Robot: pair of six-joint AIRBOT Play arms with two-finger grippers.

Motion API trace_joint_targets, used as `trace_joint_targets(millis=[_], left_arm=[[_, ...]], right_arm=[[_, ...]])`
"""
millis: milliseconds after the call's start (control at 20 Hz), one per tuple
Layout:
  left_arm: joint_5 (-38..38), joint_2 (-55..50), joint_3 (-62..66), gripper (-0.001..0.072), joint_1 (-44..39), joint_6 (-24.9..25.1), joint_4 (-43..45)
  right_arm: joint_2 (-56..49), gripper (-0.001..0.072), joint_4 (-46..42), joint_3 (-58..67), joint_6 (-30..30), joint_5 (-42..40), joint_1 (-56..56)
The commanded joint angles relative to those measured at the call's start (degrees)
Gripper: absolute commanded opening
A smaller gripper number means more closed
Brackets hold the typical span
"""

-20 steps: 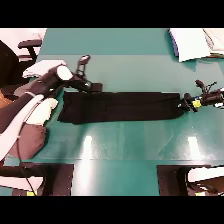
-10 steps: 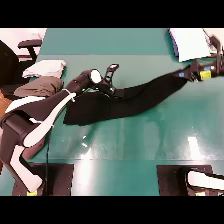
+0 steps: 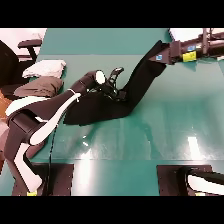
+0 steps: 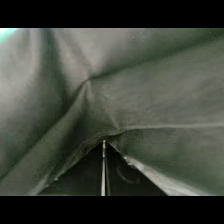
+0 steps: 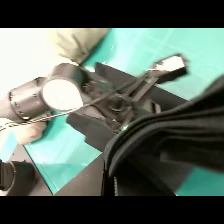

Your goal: Fold the shirts.

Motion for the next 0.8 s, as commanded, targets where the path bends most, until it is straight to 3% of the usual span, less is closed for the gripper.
trace_joint_targets(millis=[0, 350, 400, 450, 500, 650, 750], left_arm=[[-5.1, 2.7, 3.8, 0.0022, 3.6, 0.0, 2.6], [-9.9, 24.5, 5.3, 0.0023, 24.5, 0.7, 14.8], [-10.4, 27.3, 5.3, 0.0023, 27.3, 0.6, 16.3], [-10.9, 29.4, 5.3, 0.0023, 29.6, 0.6, 17.0], [-11.5, 31.5, 5.2, 0.0023, 31.6, 0.6, 17.2], [-13.5, 34.8, 5.2, 0.0023, 35.3, 0.6, 17.1], [-14.8, 35.3, 5.2, 0.0023, 35.6, 0.7, 17.0]], right_arm=[[-1.2, 0.0016, 0.2, 0.8, 0.5, -3.5, 6.4], [-13.6, 0.0017, 0.1, 5.1, -1.9, -16.2, 28.5], [-17.5, 0.0066, 0.0, 8.7, -2.2, -18.1, 31.3], [-21.0, 0.0280, -0.2, 12.0, -2.2, -19.3, 33.5], [-24.6, 0.0437, -0.5, 15.5, -2.2, -18.9, 34.9], [-30.5, 0.0430, -1.6, 21.5, -0.8, -12.3, 34.6], [-28.9, 0.0429, -5.7, 18.7, 0.2, -9.4, 31.4]])
